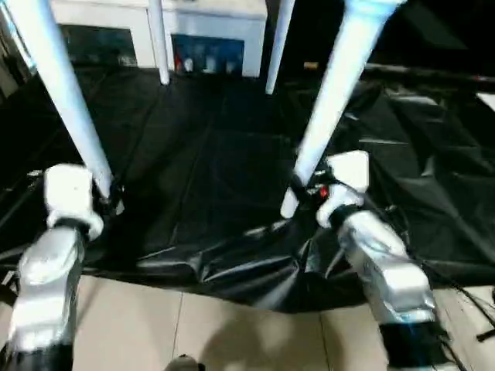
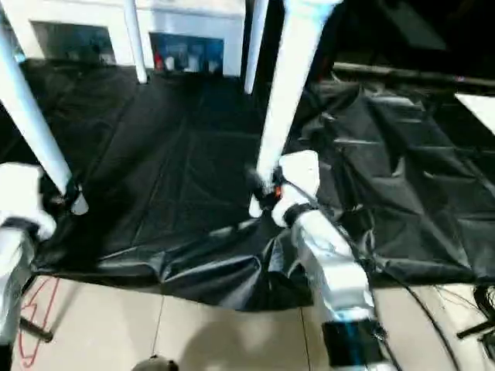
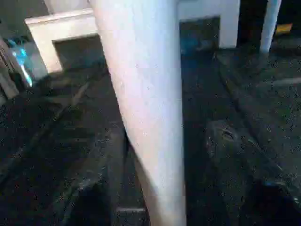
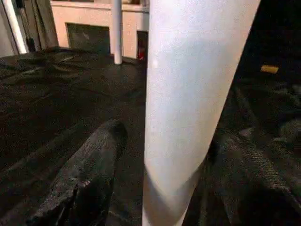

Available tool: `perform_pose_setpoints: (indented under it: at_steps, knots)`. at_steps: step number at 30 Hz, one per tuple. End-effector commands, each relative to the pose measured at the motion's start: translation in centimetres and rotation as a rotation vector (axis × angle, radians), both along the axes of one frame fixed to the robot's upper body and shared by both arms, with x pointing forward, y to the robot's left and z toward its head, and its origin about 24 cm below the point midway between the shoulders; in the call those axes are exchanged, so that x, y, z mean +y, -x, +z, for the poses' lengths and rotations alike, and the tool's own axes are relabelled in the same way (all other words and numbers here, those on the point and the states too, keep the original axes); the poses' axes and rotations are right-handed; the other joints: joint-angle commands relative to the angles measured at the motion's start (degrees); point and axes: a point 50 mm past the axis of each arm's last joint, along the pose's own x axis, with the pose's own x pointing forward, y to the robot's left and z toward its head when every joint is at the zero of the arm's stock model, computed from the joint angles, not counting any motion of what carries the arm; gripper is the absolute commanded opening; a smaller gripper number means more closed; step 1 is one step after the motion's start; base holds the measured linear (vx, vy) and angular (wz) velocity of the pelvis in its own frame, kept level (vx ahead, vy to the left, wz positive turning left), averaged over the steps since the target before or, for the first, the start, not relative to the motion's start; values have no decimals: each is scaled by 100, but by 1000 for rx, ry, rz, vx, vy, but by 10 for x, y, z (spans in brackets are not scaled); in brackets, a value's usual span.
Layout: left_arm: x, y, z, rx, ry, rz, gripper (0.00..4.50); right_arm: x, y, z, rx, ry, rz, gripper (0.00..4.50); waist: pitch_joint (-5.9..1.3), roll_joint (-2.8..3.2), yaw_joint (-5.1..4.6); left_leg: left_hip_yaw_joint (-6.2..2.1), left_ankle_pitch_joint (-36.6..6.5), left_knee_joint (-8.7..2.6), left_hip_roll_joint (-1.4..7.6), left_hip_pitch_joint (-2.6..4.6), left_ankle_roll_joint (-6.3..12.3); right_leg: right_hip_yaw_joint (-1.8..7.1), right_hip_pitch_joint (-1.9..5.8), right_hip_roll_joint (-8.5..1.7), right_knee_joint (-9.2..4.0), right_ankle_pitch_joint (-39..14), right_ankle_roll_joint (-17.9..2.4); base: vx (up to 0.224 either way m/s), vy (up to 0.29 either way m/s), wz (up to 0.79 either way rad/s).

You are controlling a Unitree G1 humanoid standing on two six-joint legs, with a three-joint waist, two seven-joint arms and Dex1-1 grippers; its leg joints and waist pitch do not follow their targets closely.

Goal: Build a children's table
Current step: Flip table

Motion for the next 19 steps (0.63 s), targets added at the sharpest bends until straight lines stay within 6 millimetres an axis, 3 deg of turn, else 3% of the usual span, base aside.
perform_pose_setpoints:
  at_steps: [1, 3, 5, 11, 12, 13, 16, 19]
  knots:
    - [-11, 15, 6, -39, 55, -44, 332, -9, 12, 2, 12, -18, -23, 335, -286, 132, -10, -170, -1367, -435, 398, 198, -168, 314, 167, -491, -362, 479, -761, 0, 0, 0]
    - [-18, 26, 5, -44, 93, -72, 361, -14, 19, 2, 12, -28, -31, 362, -288, 130, -15, -164, -1558, -442, 409, 234, -204, 313, 154, -480, -389, 205, -738, 0, 0, 0]
    - [-28, 36, -1, -18, 142, -94, 370, -21, 28, -2, 30, -28, -53, 368, -247, 122, -29, -156, -1835, -469, 392, 231, -253, 324, 118, -455, -454, -255, -657, 0, 0, 0]
    - [-57, 52, -17, 54, 207, -127, 388, -35, 52, -17, 116, -8, -61, 370, -122, 91, -39, -190, -2812, -502, 376, 281, -448, 369, 13, -501, -696, -2314, -150, 0, 0, 0]
    - [-59, 57, -19, 78, 205, -104, 388, -36, 61, -22, 148, -3, -56, 370, -73, 72, -64, -210, -3131, -488, 345, 319, -495, 358, -21, -513, -770, -2988, -39, 0, 0, 0]
    - [-59, 58, -20, 78, 205, -103, 388, -36, 61, -22, 149, -3, -56, 370, -81, 61, -67, -240, -3169, -477, 347, 317, -495, 361, -7, -550, -808, -3299, 36, 0, 0, 0]
    - [-59, 66, -21, 84, 182, -88, 388, -36, 72, -32, 191, -26, -47, 370, -92, 46, -125, -273, -3048, -488, 334, 258, -459, 339, 18, -542, -810, -3312, 74, 0, 0, 0]
    - [-57, 69, -19, 92, 150, -80, 388, -35, 75, -34, 193, -31, -37, 370, -90, 64, -171, -304, -3132, -499, 333, 245, -465, 324, 14, -521, -794, -3177, 45, 0, 0, 0]
